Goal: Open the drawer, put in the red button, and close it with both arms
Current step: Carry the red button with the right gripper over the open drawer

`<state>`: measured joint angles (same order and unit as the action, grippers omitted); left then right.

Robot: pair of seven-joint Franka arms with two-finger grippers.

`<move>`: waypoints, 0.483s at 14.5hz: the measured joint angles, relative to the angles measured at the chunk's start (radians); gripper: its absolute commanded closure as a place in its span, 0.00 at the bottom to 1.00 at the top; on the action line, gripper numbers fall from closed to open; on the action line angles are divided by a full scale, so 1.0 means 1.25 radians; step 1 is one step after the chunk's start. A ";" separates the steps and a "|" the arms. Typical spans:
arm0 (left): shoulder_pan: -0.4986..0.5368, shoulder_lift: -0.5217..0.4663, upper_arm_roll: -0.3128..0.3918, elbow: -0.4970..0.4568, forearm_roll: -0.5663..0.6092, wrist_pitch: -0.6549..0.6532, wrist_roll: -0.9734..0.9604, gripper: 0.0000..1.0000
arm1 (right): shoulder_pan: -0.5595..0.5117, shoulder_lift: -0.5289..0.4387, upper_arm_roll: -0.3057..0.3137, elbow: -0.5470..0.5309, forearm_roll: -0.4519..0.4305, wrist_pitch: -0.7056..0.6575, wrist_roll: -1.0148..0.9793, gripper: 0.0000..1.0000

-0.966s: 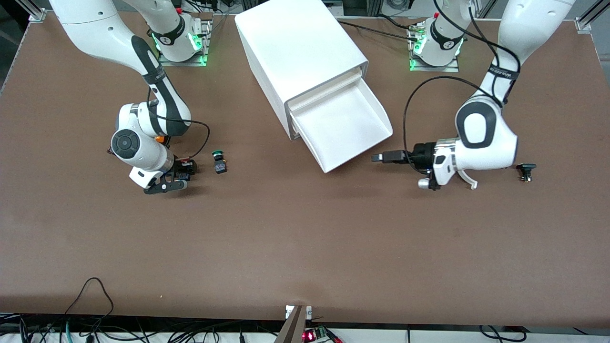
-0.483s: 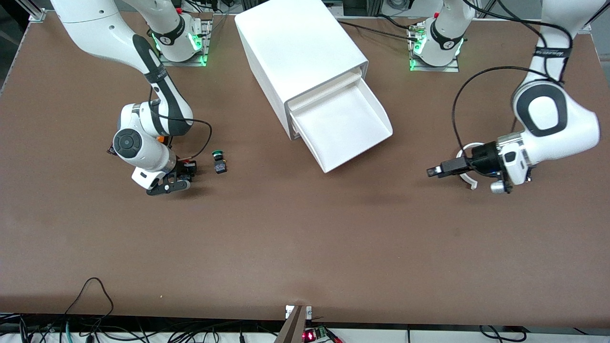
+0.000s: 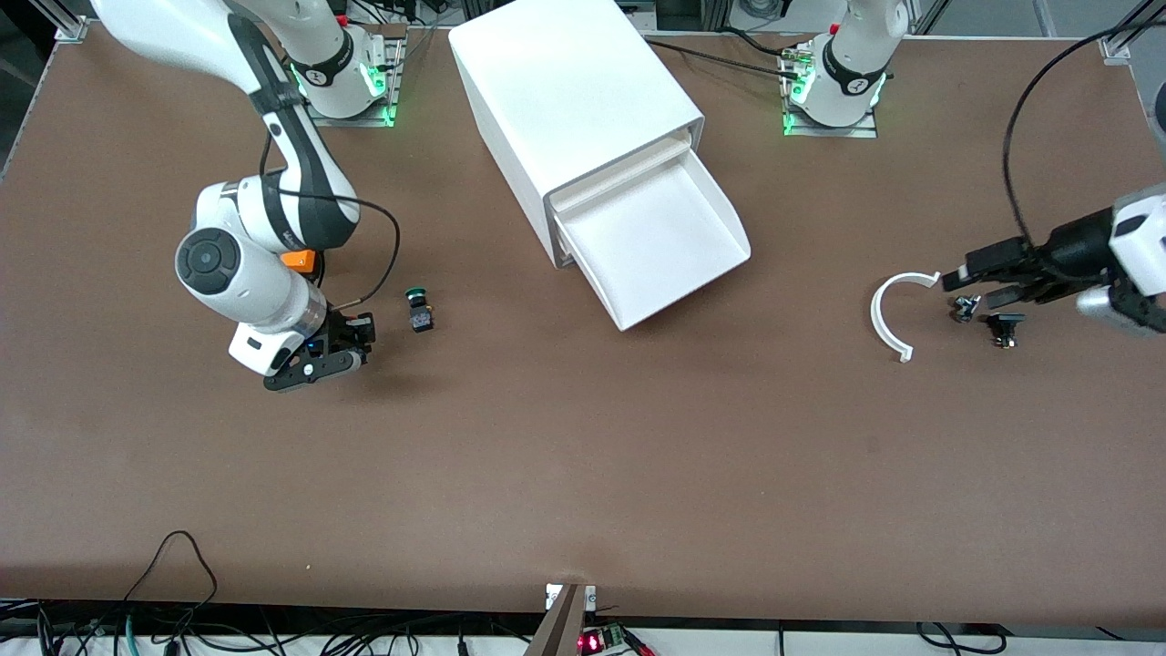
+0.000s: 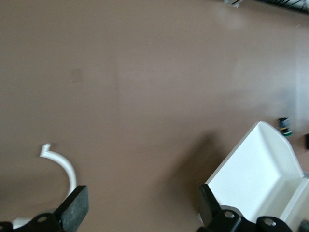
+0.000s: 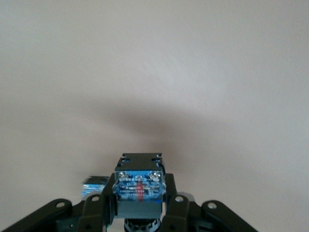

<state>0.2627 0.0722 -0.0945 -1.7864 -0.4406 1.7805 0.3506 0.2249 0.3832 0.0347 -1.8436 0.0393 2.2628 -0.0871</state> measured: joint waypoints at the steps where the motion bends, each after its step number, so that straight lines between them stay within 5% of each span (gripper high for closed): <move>1: -0.002 -0.011 0.000 0.019 0.040 -0.024 -0.020 0.00 | 0.000 -0.006 0.018 0.027 0.000 -0.021 -0.004 0.71; 7: -0.108 -0.046 -0.019 0.141 0.282 -0.189 -0.351 0.00 | 0.009 -0.001 0.249 0.221 0.000 -0.165 -0.022 0.72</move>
<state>0.1281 0.0146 -0.1179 -1.6107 -0.0875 1.5445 -0.0877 0.2364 0.3816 0.3460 -1.5672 0.0396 2.0569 -0.1149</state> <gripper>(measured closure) 0.000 0.586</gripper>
